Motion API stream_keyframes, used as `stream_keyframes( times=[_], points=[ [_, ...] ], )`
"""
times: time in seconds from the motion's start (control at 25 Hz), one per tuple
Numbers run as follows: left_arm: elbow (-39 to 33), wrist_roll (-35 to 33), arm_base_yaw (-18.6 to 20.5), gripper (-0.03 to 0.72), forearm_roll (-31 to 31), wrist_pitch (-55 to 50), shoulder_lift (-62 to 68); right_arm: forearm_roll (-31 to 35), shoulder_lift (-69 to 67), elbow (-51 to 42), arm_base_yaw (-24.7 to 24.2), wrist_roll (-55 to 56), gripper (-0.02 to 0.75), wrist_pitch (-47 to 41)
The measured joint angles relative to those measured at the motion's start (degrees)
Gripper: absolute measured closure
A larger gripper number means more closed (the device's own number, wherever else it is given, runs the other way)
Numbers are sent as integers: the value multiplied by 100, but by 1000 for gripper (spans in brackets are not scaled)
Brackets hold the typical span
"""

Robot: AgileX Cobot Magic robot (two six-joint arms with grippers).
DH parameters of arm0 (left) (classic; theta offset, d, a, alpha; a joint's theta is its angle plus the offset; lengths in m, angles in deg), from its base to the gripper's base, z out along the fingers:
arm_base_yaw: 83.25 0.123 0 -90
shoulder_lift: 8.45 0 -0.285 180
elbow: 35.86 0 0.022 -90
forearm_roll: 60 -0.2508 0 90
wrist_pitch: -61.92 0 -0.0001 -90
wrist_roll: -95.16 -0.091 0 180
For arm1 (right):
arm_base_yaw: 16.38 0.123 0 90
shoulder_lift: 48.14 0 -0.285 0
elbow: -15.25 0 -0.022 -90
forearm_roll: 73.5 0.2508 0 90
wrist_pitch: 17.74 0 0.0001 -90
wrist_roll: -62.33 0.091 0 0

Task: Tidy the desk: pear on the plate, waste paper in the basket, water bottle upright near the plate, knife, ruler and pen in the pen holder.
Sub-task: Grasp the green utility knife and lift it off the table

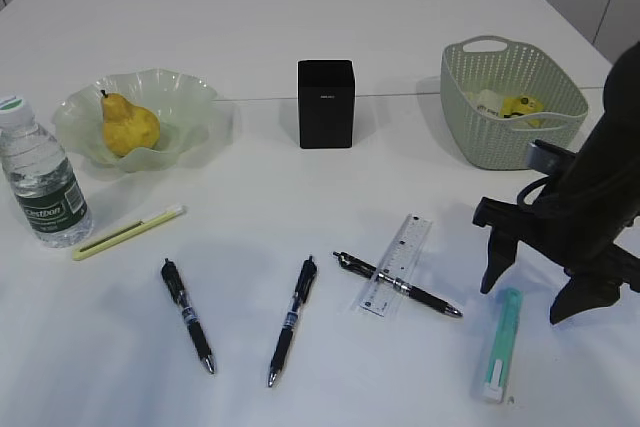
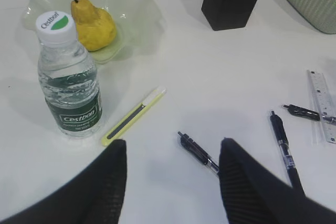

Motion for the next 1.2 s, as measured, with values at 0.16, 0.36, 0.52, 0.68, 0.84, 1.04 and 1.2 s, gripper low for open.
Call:
stream_keyframes(
  times=[0.16,0.36,0.52,0.68,0.84,1.04,1.2],
  points=[
    [0,0,0,295,0,-12,0,0,-151,120,0,0,152,0],
    [0,0,0,295,0,-43,0,0,-176,154,0,3,152,0],
    [0,0,0,295,0,-43,0,-11,-297,166,0,3,152,-50],
    [0,0,0,295,0,-57,0,-20,-346,166,0,3,152,-63],
    [0,0,0,295,0,-78,0,-20,-346,169,0,3,152,-75],
    [0,0,0,295,0,-78,0,-20,-346,169,0,3,152,-75],
    [0,0,0,295,0,-78,0,-20,-360,169,0,3,152,-75]
  ],
)
